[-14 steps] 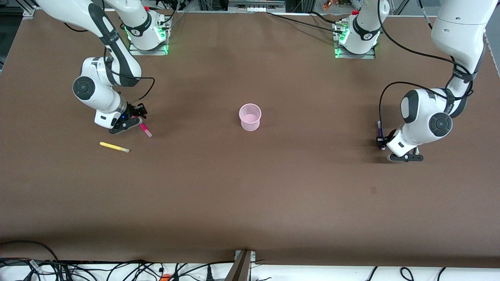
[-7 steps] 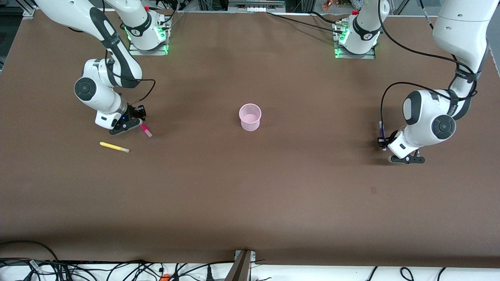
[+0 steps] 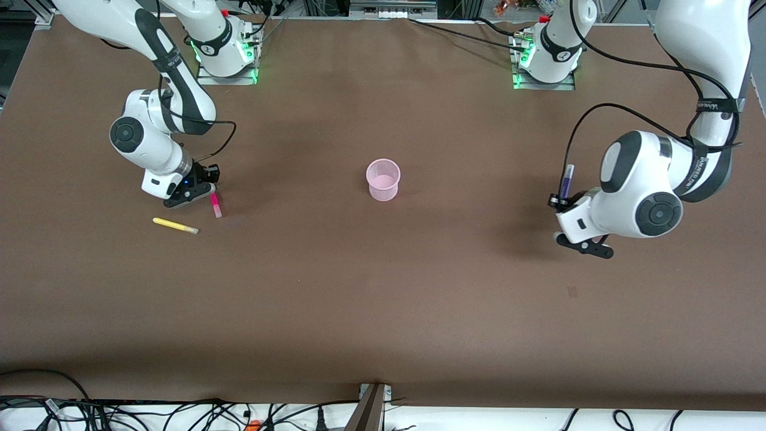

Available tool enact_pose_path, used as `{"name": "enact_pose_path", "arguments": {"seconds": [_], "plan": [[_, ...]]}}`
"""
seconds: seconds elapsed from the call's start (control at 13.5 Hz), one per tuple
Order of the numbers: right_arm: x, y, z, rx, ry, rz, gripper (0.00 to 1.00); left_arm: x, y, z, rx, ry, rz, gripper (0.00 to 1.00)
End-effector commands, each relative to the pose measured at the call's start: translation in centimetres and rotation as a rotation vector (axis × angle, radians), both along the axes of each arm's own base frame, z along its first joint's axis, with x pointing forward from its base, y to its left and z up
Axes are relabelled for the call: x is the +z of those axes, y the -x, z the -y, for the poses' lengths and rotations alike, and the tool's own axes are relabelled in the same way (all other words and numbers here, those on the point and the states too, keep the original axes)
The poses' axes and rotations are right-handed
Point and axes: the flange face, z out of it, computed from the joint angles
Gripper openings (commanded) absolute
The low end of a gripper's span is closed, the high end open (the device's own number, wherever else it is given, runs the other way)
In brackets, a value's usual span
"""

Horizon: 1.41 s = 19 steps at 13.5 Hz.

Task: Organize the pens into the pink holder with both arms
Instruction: 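Lift the purple marker with the left gripper toward the pink holder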

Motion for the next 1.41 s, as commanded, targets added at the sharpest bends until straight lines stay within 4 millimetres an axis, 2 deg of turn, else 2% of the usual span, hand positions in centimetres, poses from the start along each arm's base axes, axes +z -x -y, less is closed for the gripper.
{"name": "enact_pose_path", "arguments": {"seconds": [0.0, 0.15, 0.22, 0.3, 0.44, 0.59, 0.67, 0.74, 0.81, 0.89, 1.11, 1.33], "plan": [[3.5, -0.5, -0.4, 0.025, -0.004, 0.039, 0.00, 0.0, -0.1, 3.8, -0.211, 0.125, 0.004, 0.00], [6.2, -1.0, -0.8, 0.025, -0.006, 0.083, 0.00, 0.4, -0.6, 8.1, -0.376, 0.311, 0.074, 0.00], [7.5, -1.2, -0.8, 0.023, -0.008, 0.098, 0.00, -0.1, -0.6, 9.6, -0.422, 0.405, 0.096, 0.00], [8.8, -1.7, -0.8, 0.022, -0.008, 0.093, 0.00, -0.2, -0.5, 12.1, -0.500, 0.523, 0.142, 0.00], [12.2, -3.1, -0.5, 0.010, -0.010, 0.062, 0.00, -0.6, -0.6, 15.7, -0.525, 0.757, 0.233, 0.00], [16.8, -5.2, 0.0, -0.001, -0.010, 0.021, 0.00, -0.9, -0.1, 19.2, -0.542, 0.945, 0.316, 0.00], [19.4, -6.3, 0.1, -0.001, -0.010, -0.010, 0.00, -1.8, 0.6, 21.6, -0.591, 1.017, 0.356, 0.00], [21.8, -7.1, 0.3, -0.004, -0.009, -0.027, 0.00, -4.0, 1.6, 24.5, -0.661, 1.100, 0.401, 0.00], [23.6, -7.6, 0.9, -0.013, -0.009, -0.039, 0.00, -3.6, 2.5, 26.6, -0.662, 1.195, 0.461, 0.00], [25.3, -7.9, 1.7, -0.028, -0.009, -0.048, 0.00, -3.6, 3.3, 27.8, -0.636, 1.270, 0.516, 0.00], [28.2, -7.9, 2.6, -0.041, -0.008, -0.082, 0.00, -2.7, 4.8, 29.9, -0.716, 1.405, 0.655, 0.00], [31.1, -8.5, 3.0, -0.046, -0.007, -0.059, 0.00, -4.2, 6.5, 30.6, -0.856, 1.413, 0.703, 0.00]]}}
